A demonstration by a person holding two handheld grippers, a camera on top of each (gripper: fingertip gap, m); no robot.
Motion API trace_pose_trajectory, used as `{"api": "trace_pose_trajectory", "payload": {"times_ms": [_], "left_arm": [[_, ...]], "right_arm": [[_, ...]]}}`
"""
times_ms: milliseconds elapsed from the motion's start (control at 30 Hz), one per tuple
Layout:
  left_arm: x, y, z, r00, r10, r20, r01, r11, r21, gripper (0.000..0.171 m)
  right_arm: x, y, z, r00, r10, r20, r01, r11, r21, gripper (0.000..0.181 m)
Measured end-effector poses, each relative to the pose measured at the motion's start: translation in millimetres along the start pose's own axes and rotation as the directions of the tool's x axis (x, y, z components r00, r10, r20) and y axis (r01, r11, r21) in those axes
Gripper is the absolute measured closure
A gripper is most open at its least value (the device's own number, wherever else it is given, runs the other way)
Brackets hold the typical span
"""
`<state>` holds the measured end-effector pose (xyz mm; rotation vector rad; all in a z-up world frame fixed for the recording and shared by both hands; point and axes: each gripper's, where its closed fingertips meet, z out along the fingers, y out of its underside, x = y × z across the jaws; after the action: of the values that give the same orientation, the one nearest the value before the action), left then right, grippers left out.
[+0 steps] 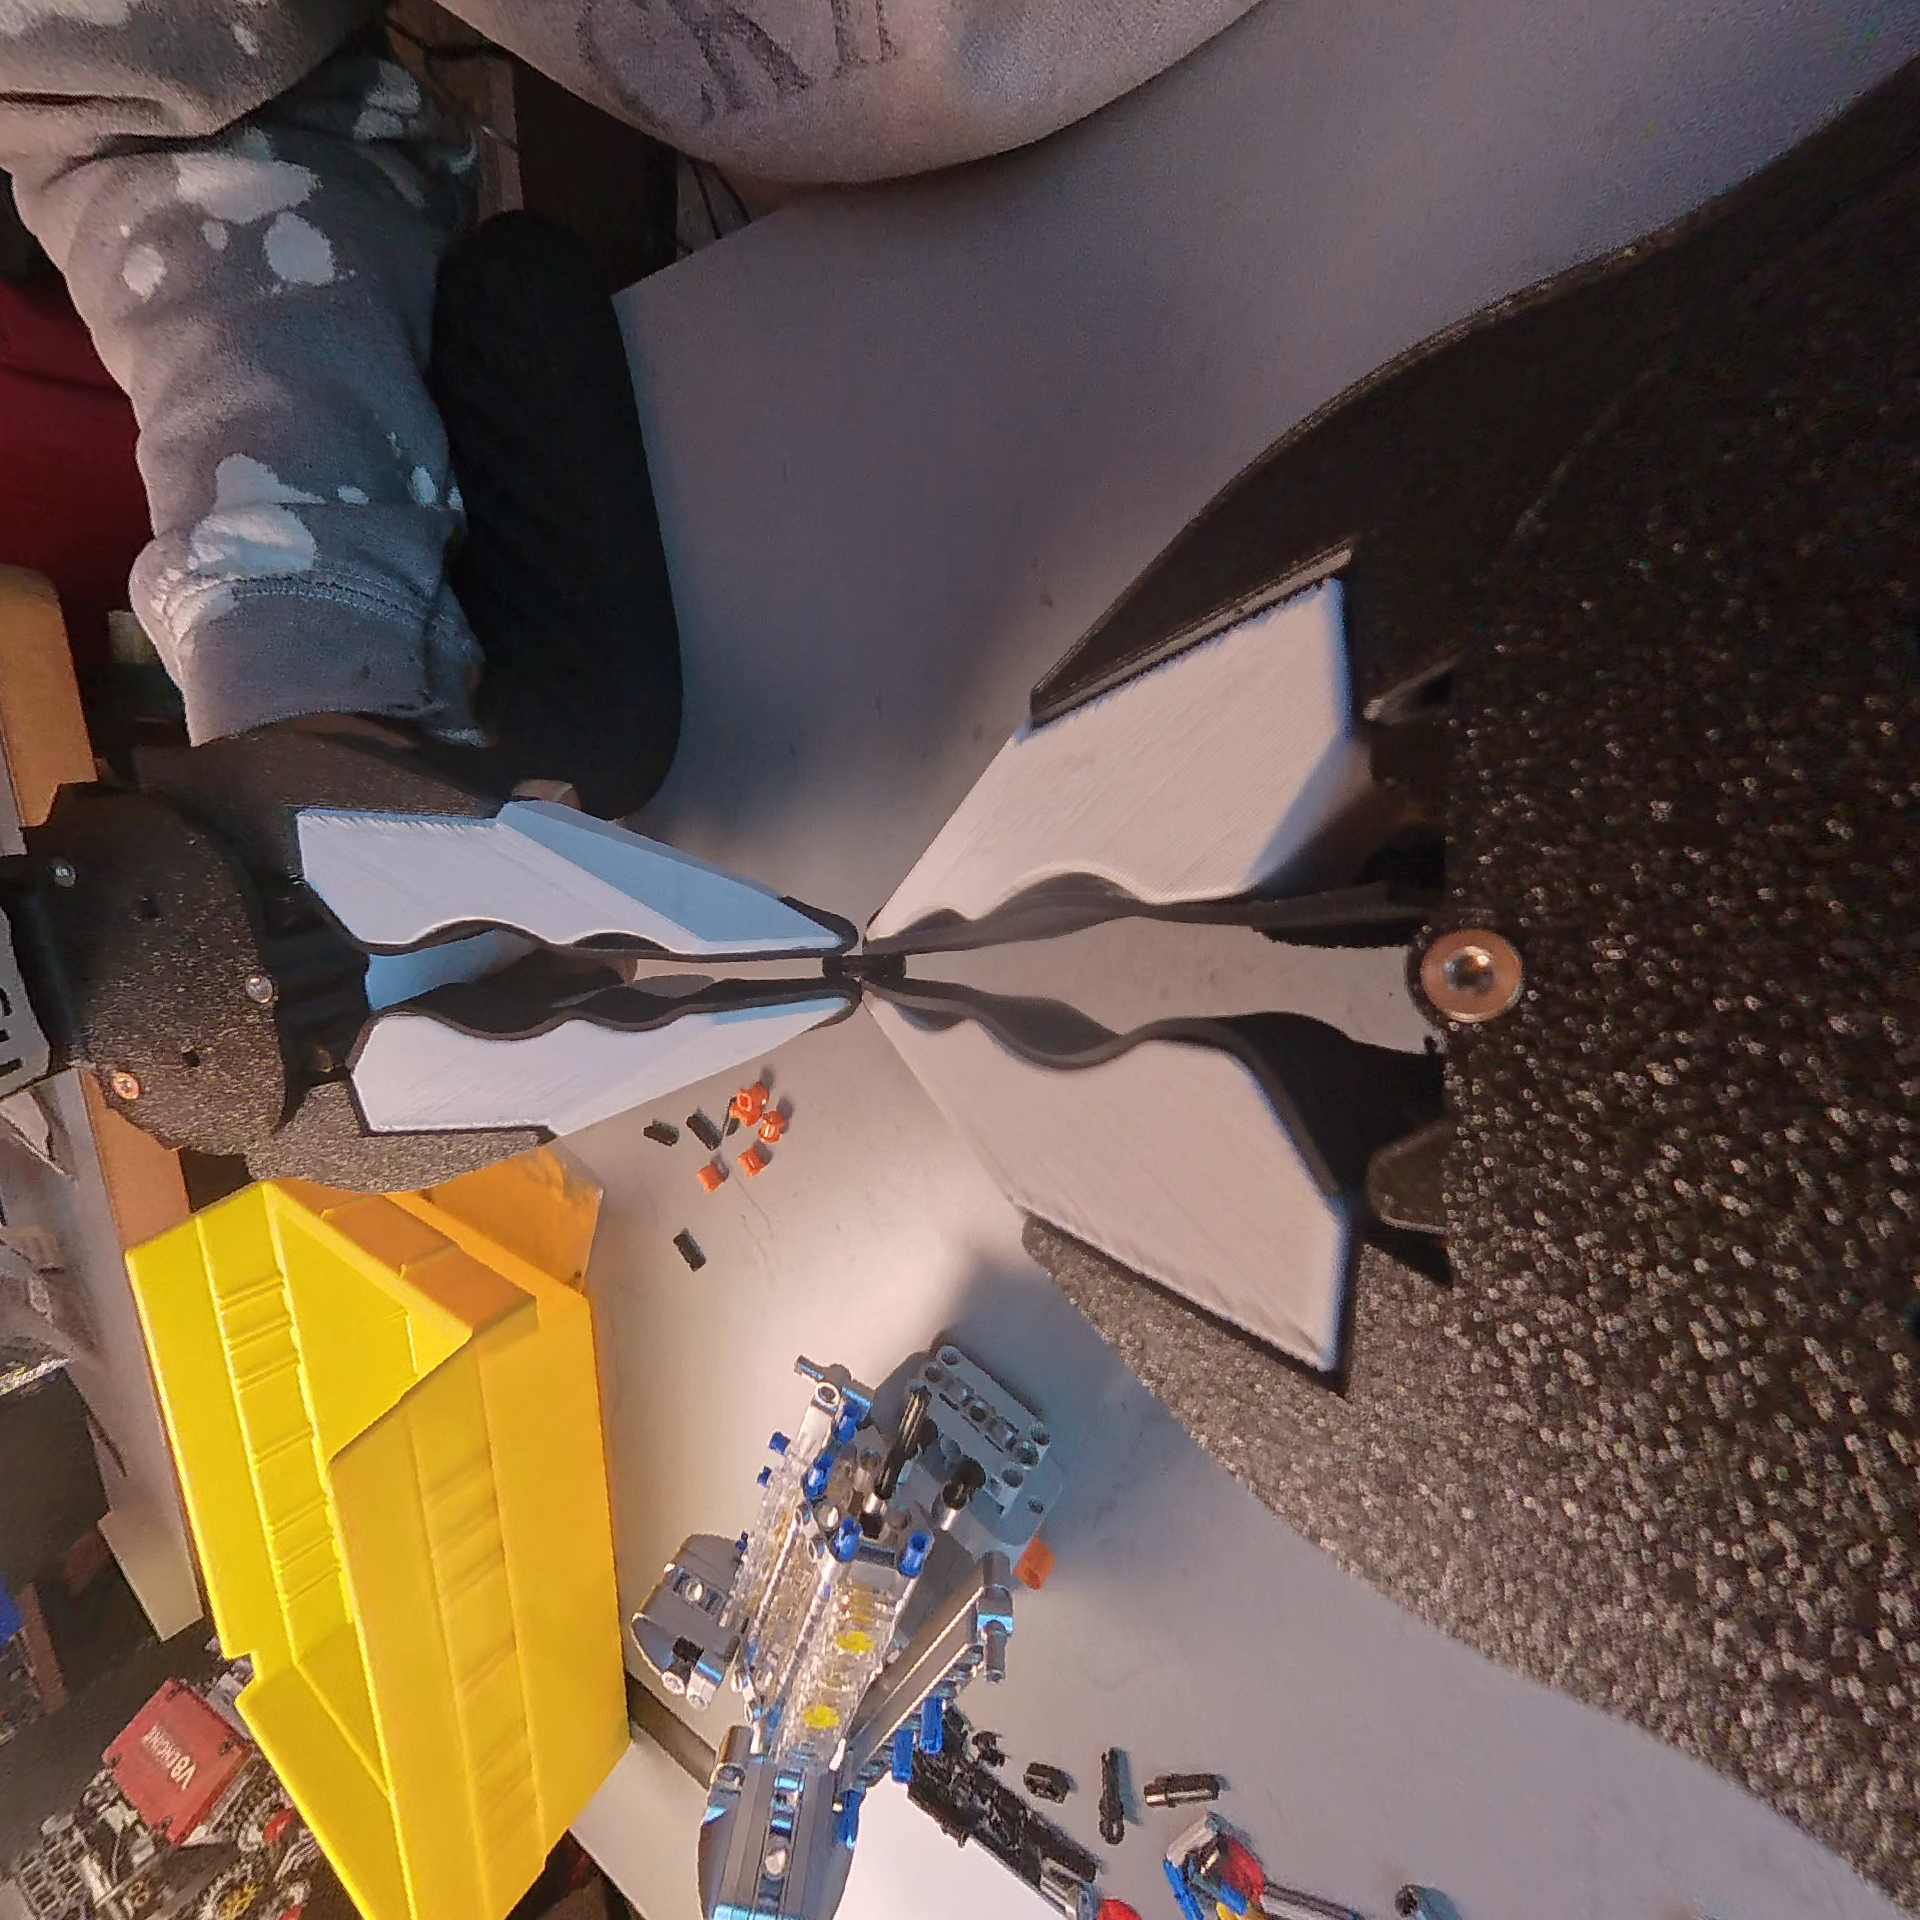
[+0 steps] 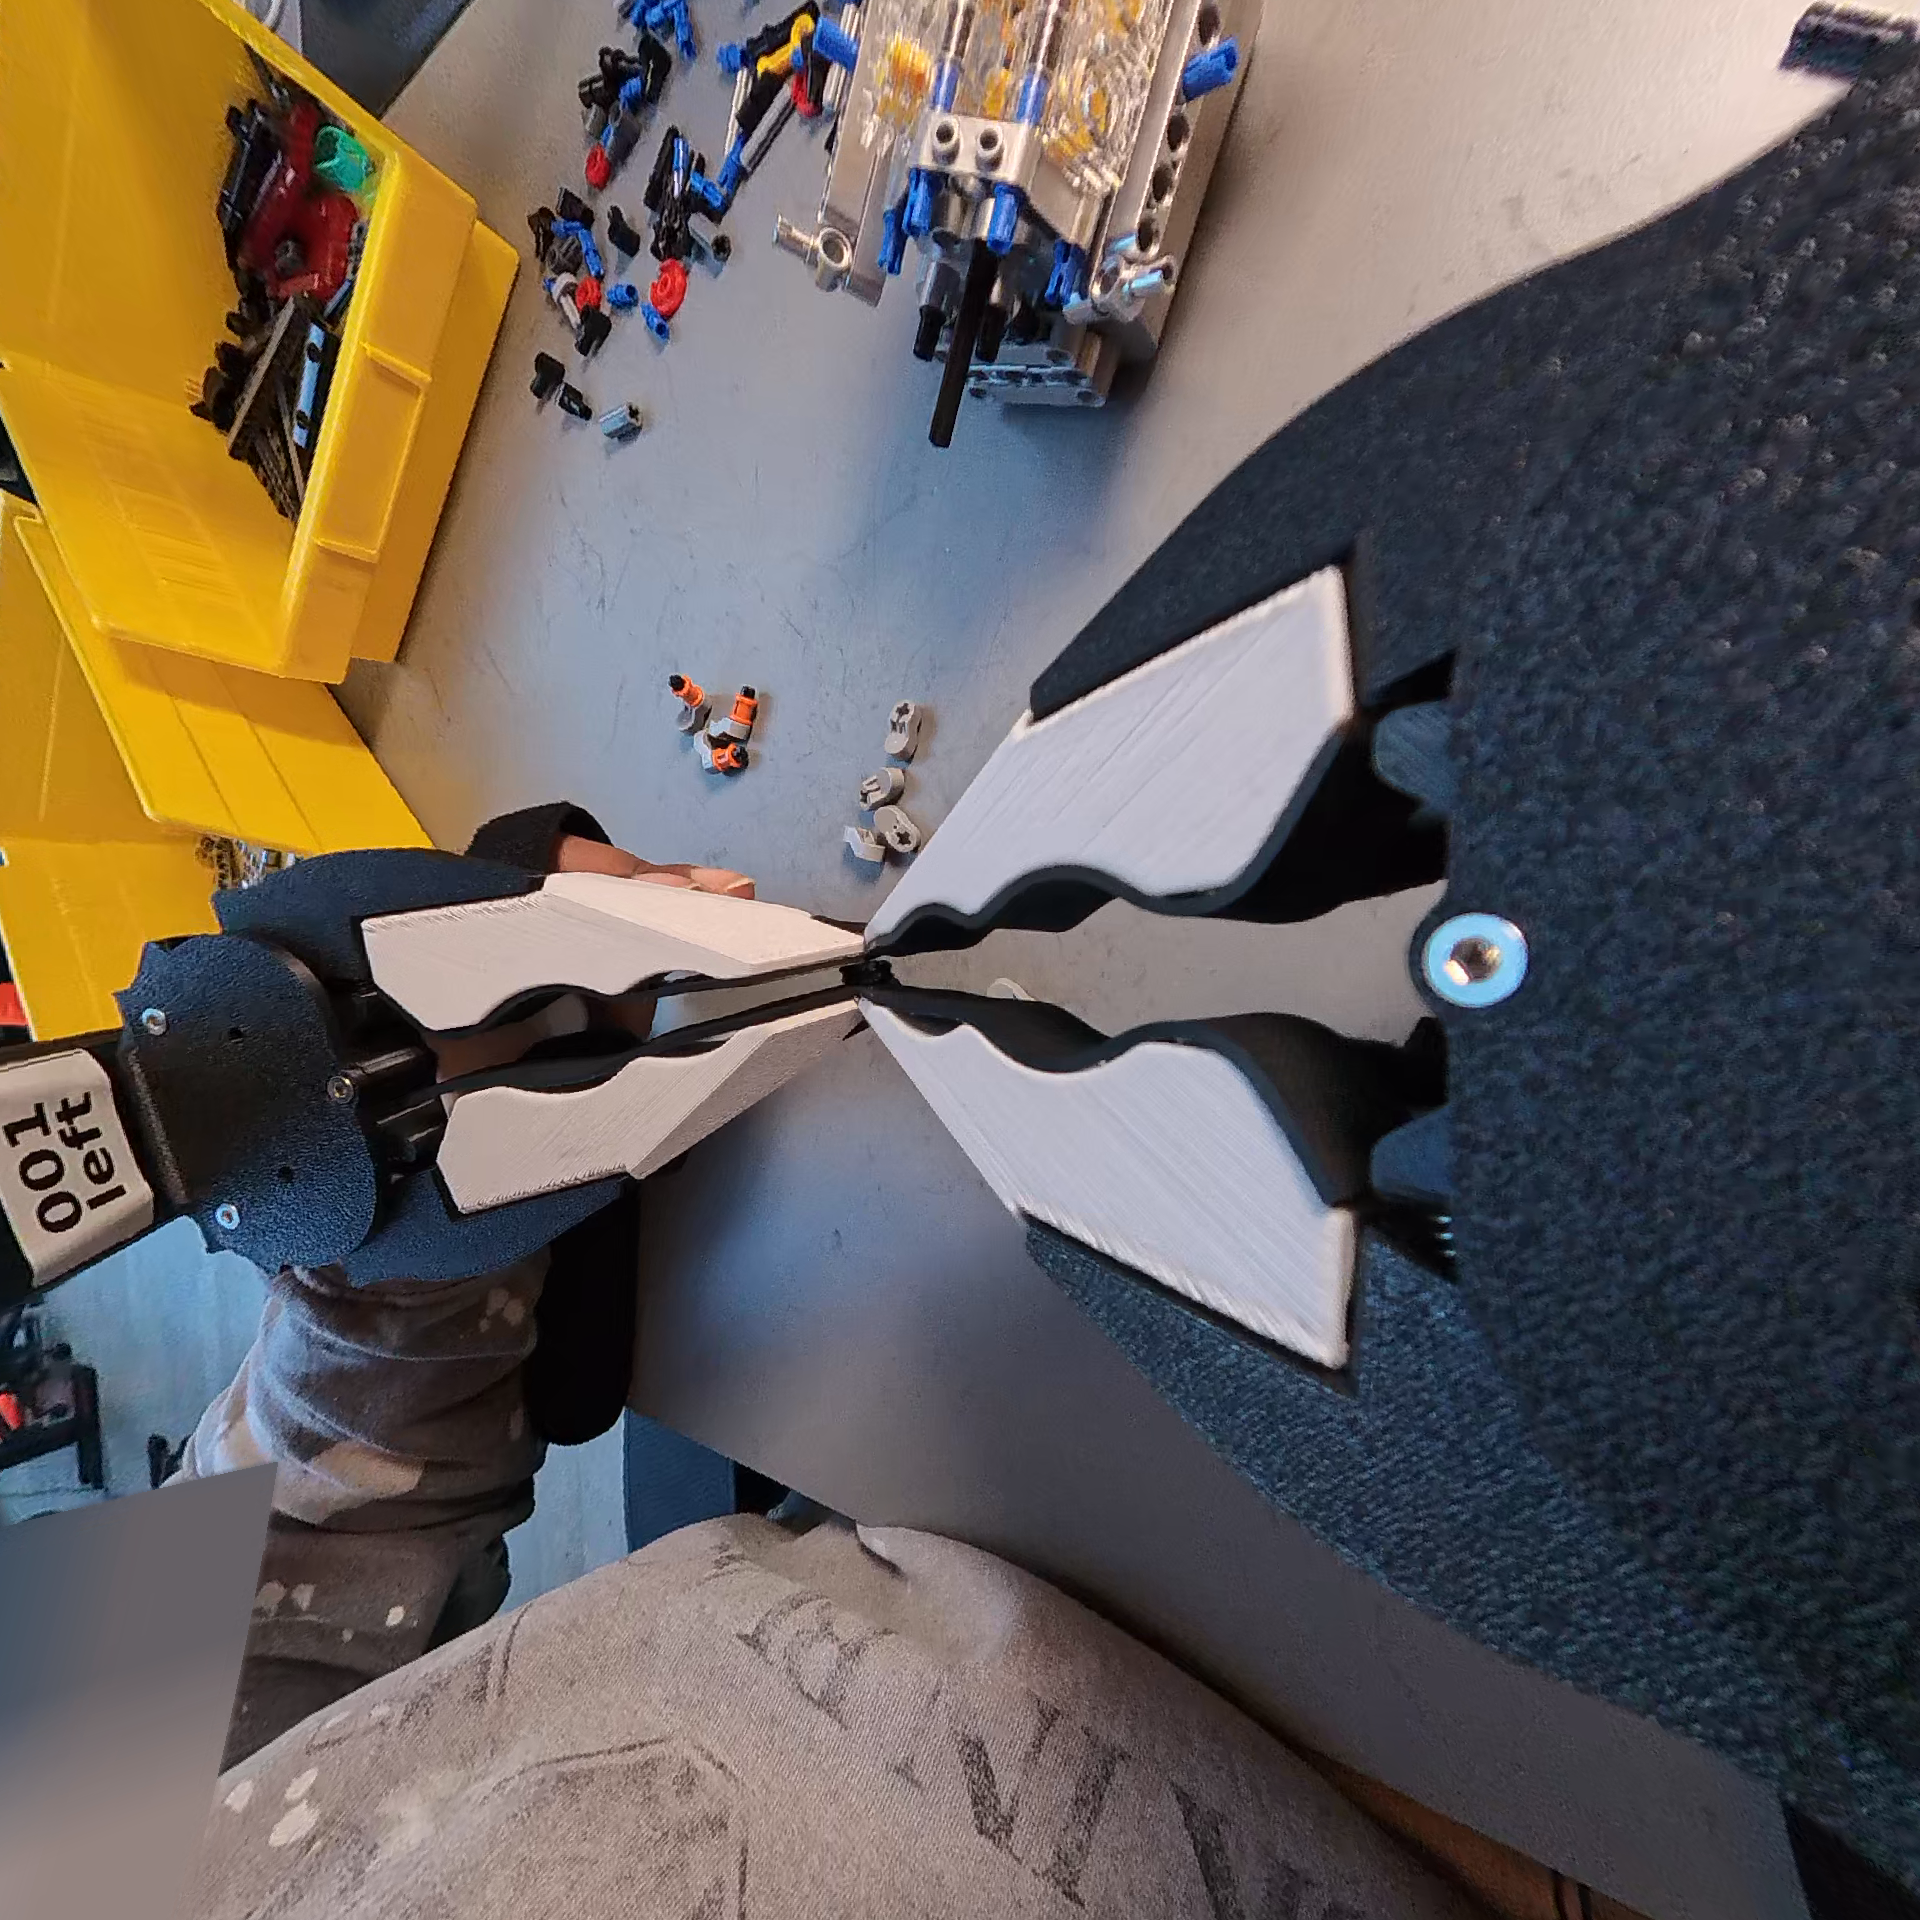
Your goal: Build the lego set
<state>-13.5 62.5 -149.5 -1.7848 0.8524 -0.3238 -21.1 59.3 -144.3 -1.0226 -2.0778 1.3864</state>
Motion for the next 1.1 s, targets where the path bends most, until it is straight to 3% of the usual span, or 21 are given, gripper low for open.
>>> {"api": "trace_pose_trajectory", "payload": {"times_ms": [300, 533, 733, 1100], "left_arm": [[-2.3, 1.8, -0.8, 1.000, -0.010, 0.007, 0.010, 1.000, -0.007, 0.169], [13.7, 44.0, 2.5, 0.989, -0.067, -0.128, 0.037, 0.975, -0.221, 0.151], [21.0, 57.1, 13.2, 0.987, -0.037, -0.154, -0.013, 0.950, -0.312, 0.151], [22.5, 58.3, 14.7, 0.990, -0.048, -0.135, 0.002, 0.945, -0.326, 0.162]], "right_arm": [[1.9, 1.5, 0.9, 1.000, 0.001, -0.015, -0.002, 1.000, -0.028, 0.178], [-10.7, 49.4, 7.4, 0.998, -0.032, 0.053, 0.047, 0.951, -0.307, 0.178], [-14.8, 53.1, 14.1, 0.997, -0.056, 0.053, 0.072, 0.927, -0.367, 0.178], [-14.6, 55.1, 20.0, 0.992, -0.124, 0.019, 0.119, 0.877, -0.465, 0.178]]}}
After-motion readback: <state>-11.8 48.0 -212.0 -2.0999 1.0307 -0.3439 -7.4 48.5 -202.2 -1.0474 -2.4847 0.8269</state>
